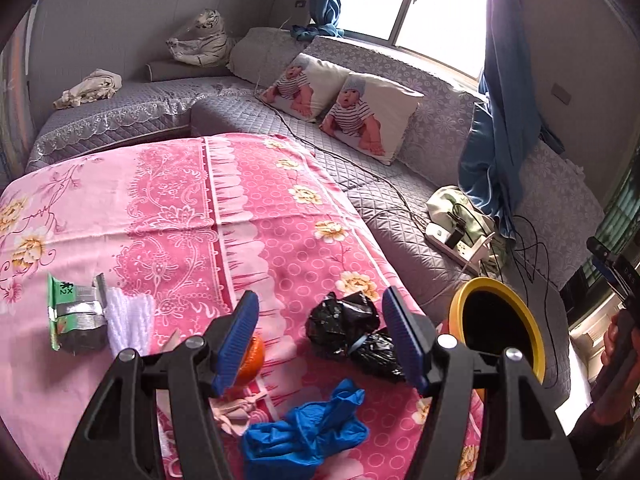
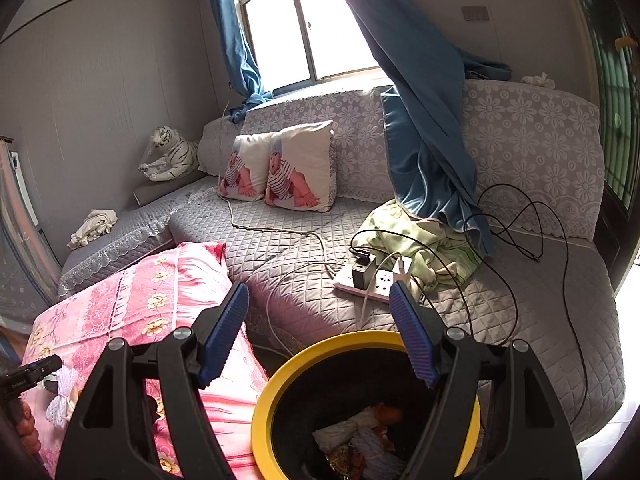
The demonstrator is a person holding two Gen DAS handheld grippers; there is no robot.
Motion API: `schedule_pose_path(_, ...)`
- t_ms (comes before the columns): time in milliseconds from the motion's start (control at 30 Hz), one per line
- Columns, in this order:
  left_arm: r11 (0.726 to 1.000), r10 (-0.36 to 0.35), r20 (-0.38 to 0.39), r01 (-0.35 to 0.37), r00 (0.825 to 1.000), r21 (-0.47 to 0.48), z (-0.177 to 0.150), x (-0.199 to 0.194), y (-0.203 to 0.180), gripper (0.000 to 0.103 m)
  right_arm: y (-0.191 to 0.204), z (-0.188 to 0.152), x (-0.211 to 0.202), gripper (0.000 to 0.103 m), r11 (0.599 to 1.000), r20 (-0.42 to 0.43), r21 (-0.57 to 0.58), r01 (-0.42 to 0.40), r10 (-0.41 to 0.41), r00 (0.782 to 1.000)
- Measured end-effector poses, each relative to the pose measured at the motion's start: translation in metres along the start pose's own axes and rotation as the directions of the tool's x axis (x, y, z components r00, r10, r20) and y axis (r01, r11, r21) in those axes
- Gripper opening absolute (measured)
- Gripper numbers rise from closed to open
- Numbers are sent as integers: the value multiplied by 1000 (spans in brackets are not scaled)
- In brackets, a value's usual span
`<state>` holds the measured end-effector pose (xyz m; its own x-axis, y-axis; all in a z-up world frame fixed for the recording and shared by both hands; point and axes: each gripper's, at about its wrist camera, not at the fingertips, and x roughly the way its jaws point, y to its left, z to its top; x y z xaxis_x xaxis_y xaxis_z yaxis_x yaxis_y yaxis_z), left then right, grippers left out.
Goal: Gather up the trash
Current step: 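Move both open tools back to the trash on the bed, then grasp the green snack packet with the left tool while the right tool grasps a black plastic bag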
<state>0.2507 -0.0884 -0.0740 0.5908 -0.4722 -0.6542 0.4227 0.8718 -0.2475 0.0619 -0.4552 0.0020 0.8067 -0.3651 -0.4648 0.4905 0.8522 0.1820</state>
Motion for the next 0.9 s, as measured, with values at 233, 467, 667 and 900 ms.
schedule_pose_path(233,990,127,45,-124,991,-68,1,-37,68,62,63,-4,3,69,991,-17,-84,-107,106,994)
schedule_pose_path(467,968,221,39,-214,974,-134,-8,-52,121,62,134,-25,16,70,951,-98,-182,-252,238,966)
schedule_pose_path(667,948,268,9,-262,963,-179,-18,-51,155,62,191,-54,32,70,902,-198,-256,-348,304,932)
schedule_pose_path(900,936,289,-34,-290,957,-199,-23,-33,176,62,231,-80,49,70,856,-285,-308,-415,333,899)
